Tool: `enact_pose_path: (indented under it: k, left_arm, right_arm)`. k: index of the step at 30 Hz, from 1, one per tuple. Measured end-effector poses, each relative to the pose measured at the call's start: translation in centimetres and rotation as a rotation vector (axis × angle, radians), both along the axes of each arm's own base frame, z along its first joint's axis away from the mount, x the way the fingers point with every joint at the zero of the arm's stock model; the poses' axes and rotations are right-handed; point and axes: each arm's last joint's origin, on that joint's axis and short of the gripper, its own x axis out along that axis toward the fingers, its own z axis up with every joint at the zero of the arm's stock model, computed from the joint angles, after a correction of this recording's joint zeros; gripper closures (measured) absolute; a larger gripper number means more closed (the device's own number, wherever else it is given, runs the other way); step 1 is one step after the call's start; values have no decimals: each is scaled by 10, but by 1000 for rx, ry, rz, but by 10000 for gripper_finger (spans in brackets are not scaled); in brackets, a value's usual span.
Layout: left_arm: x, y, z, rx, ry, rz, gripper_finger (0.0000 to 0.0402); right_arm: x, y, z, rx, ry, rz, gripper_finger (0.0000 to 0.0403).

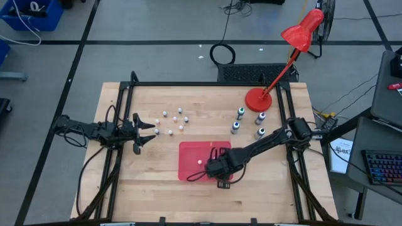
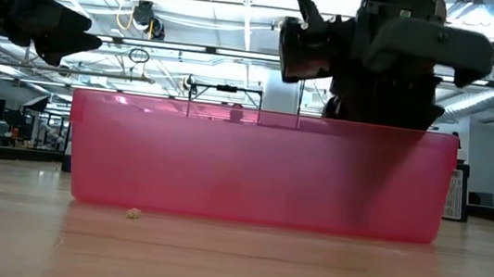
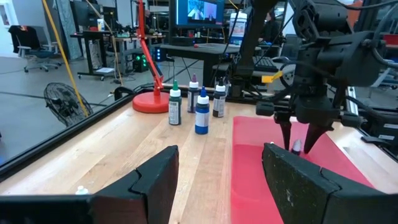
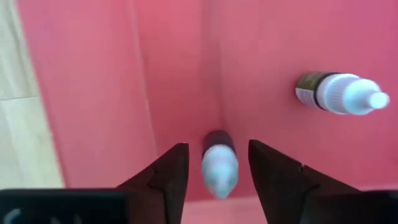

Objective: Pick & Place food coloring
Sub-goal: Put the large black food coloring bottle into the bin

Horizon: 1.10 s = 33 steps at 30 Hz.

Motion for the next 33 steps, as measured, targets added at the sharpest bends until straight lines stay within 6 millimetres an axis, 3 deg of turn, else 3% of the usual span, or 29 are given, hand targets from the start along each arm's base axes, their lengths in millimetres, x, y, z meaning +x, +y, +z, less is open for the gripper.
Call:
enact_pose_path:
  k: [5, 11, 18, 24, 28, 33]
  left_arm:
    - [0, 0, 0, 0, -1, 0, 169]
    - [0, 0, 0, 0, 0, 0, 169]
    - [0, 0, 0, 0, -1, 0, 169]
    - [0, 0, 0, 0, 0, 0, 169]
    - [0, 0, 0, 0, 0, 0, 169]
    - [0, 0, 0, 0, 0, 0, 169]
  right_arm:
    - [-4, -2, 18, 16, -34, -17, 240]
    - [-19, -14, 60, 47, -97, -85, 249]
    - [-53, -35, 115, -13, -190, -228, 255]
    - [-87, -51, 150, -130, -263, -338, 255]
    - [-101, -58, 161, -211, -312, -373, 259]
    - [-110, -64, 155, -234, -300, -385, 259]
